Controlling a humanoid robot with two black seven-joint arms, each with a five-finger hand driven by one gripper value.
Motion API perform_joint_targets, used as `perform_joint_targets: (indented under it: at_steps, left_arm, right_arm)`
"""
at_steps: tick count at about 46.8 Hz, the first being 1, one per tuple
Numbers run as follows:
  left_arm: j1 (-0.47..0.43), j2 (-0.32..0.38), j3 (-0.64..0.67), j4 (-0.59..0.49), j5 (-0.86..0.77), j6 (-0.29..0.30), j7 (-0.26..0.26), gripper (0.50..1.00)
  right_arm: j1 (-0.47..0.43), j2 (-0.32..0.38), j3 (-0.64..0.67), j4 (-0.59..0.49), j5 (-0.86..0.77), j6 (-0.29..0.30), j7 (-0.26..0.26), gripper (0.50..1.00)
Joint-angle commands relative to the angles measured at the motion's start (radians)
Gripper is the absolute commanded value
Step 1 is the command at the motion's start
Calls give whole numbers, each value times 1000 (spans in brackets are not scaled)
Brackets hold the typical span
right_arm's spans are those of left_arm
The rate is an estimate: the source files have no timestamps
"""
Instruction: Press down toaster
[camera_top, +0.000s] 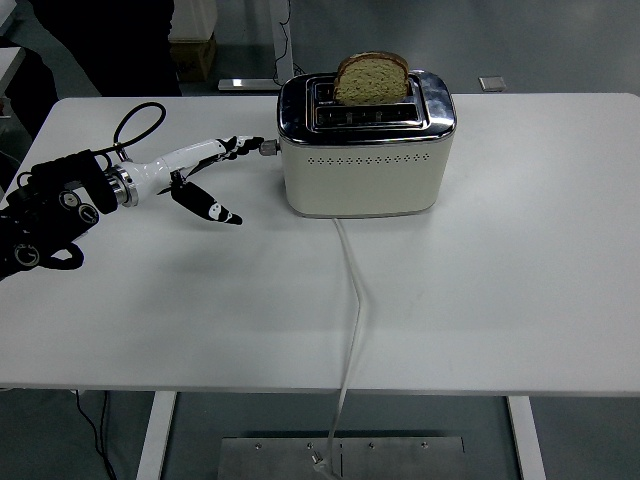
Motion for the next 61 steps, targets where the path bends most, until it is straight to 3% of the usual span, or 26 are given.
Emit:
perform_joint_targets:
  at_steps: [1, 61]
  left_arm:
    - [0, 0, -1, 0, 0, 0, 0, 1000]
    - [9, -43, 20, 57, -5, -4, 21, 1000]
  right_arm:
    - [0, 0, 1, 0, 0, 0, 0, 1000]
    - [0, 0, 0, 0, 0, 0, -1, 998]
